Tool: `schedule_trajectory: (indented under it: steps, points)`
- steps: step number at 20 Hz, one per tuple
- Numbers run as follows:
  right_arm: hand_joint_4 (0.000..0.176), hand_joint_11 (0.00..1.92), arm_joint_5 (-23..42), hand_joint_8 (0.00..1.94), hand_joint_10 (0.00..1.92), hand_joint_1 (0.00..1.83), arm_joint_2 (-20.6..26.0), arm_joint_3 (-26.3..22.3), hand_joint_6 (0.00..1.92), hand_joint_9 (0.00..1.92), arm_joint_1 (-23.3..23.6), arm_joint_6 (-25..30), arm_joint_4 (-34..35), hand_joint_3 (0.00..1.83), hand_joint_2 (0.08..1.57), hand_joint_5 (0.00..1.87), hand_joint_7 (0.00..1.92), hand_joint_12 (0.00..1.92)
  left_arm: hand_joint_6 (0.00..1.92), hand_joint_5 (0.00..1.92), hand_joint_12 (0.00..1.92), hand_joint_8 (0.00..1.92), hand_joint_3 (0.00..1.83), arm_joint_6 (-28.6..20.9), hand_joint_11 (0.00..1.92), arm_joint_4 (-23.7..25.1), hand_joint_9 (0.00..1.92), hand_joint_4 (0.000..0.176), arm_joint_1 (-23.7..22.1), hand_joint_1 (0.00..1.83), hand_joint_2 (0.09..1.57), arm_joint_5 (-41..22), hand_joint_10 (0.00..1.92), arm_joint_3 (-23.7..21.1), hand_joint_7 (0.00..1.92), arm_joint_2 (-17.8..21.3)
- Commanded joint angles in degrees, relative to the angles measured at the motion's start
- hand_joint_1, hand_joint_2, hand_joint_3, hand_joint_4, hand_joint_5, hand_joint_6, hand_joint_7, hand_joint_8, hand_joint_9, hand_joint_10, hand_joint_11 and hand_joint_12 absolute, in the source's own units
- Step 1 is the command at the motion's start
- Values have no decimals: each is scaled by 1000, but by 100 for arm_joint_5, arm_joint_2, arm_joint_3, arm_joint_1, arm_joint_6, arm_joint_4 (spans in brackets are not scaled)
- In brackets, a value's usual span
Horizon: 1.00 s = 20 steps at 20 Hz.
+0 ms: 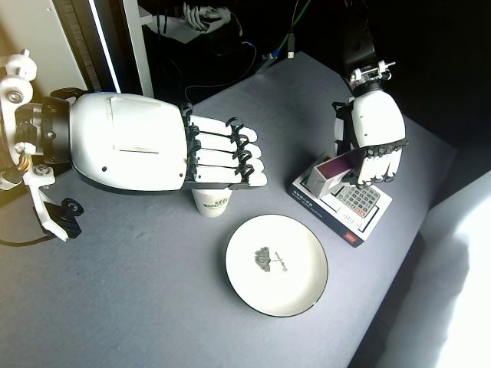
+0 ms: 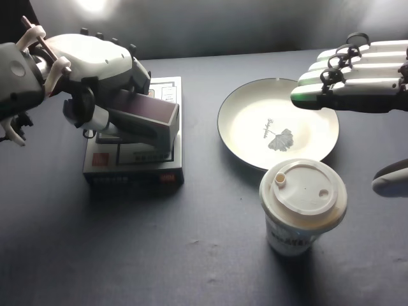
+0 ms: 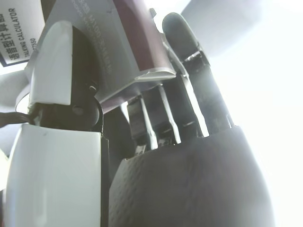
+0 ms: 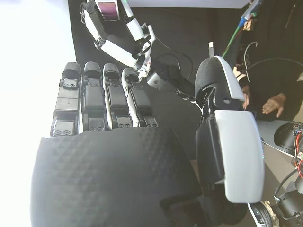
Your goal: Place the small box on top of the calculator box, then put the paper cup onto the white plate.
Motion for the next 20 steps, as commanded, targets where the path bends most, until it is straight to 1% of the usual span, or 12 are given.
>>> schedule_trajectory:
  steps: [1,3,4,6,7,8,9,10,11,15,19,20]
  points:
    - [0,0,382,0,0,324,78,13,3,0,46,26,327,1,1228,27,0,0,1124,731,1233,1160,1,3,497,59,766,0,-1,1358,1185,-471,1447,-7,909,49]
    - [0,0,388,0,0,349,78,13,5,0,46,26,327,0,1226,32,0,0,1121,745,1244,1169,0,2,457,44,748,0,27,1356,1189,-477,1477,-12,896,41]
    - [0,0,390,0,0,322,78,13,4,0,46,26,327,3,1234,32,0,0,1269,640,1245,1181,3,2,386,37,721,0,41,1348,1214,-477,1521,-12,874,37]
    - [0,0,391,0,0,342,78,12,2,0,45,26,326,0,1226,31,0,0,1436,543,1248,1245,3,0,316,37,681,0,71,1333,1250,-492,1586,-12,808,35]
    - [0,5,391,1,3,339,78,12,3,7,44,26,326,0,1221,34,4,2,1499,553,1234,1290,1,-8,270,37,609,0,85,1207,1261,-500,991,-12,833,35]
    - [0,0,391,0,1,339,78,12,0,2,43,26,325,0,1224,19,0,0,707,562,1189,1312,3,-10,277,37,646,0,89,1300,1211,-501,695,-12,792,35]
    - [0,0,392,0,0,363,78,11,0,0,41,26,325,0,1225,12,0,0,329,616,1130,587,1,-18,247,36,656,0,93,1226,1191,-512,502,-13,717,35]
    - [0,0,393,0,0,363,77,9,0,0,39,26,325,0,1225,12,0,0,329,616,1130,587,1,-20,247,36,656,0,94,1226,1191,-518,502,-16,717,35]
    - [0,0,395,0,0,347,77,5,2,0,37,26,325,0,1227,16,0,0,42,665,1064,76,0,-20,216,36,714,0,97,1181,1186,-528,218,-20,783,35]
    - [0,18,383,9,7,358,76,-5,12,34,35,27,329,0,1216,71,44,15,0,585,1050,0,0,-48,174,35,706,0,122,1129,1154,-569,46,-44,714,34]
    - [0,6,295,5,7,346,9,25,0,29,40,24,471,0,1212,47,32,3,0,438,983,0,5,-48,37,-9,529,0,150,926,1168,-629,0,-68,532,21]
    - [0,0,277,0,1,339,-47,62,0,5,46,25,491,0,1217,9,6,0,0,363,908,0,4,-49,7,-16,447,0,156,849,1169,-633,0,-76,453,22]
